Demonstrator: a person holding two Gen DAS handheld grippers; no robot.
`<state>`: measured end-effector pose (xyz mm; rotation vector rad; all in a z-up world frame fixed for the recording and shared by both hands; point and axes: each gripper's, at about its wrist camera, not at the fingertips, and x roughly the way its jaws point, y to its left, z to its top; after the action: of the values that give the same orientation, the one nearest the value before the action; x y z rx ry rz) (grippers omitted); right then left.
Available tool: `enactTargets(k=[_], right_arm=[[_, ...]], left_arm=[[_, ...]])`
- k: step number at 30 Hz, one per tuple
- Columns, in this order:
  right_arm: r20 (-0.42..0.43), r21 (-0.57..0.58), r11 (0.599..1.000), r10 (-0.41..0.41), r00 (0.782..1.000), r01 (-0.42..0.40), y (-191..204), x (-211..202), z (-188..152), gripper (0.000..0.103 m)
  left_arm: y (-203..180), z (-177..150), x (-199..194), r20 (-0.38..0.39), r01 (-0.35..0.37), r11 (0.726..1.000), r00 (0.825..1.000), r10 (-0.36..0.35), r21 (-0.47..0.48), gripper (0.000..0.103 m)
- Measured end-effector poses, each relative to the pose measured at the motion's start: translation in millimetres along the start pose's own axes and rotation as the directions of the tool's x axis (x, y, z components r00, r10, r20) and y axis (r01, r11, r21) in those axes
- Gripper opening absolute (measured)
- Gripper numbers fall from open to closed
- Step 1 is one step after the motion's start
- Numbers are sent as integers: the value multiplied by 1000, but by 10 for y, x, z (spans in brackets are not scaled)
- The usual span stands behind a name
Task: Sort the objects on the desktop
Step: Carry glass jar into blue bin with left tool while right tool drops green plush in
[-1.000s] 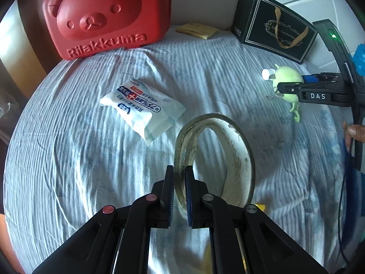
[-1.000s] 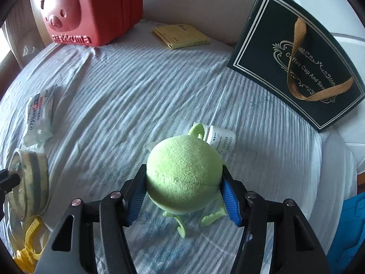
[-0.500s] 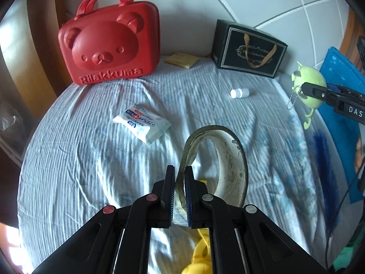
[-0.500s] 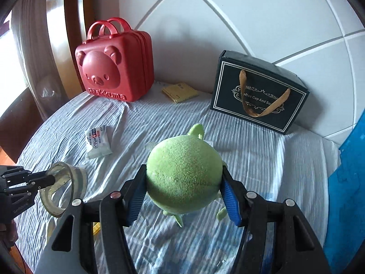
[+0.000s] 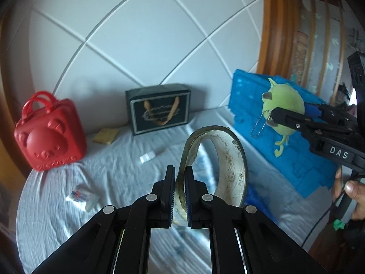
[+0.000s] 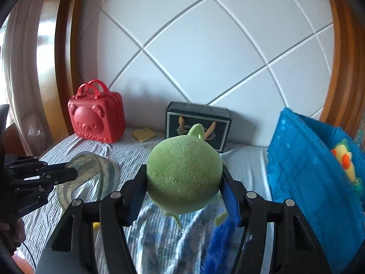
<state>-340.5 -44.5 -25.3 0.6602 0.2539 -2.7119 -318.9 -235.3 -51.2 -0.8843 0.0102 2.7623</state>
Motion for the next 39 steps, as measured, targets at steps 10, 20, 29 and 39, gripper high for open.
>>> enactTargets(k=[10,20,29,39], right_arm=[[143,113,963,-258,955,243,-1434,-1411,159,59],[66,197,908,-388,920,369,-3276,-1673,277,60],[1,233,881,-425,905,413,-4218,-1403,151,62],[-7,302,849,-453,892,434,-4593,-1456,38,82]], left_arm=[[-1943,1114,-13,103,220,956,965,-242,193,8],[-3689,1927,515,128,269,931,943,-307,247,8],[-4412,2213,1086,92,211,948,967,-238,238,9],[-4408,2319,1033,181,92,977,975,-128,192,88]])
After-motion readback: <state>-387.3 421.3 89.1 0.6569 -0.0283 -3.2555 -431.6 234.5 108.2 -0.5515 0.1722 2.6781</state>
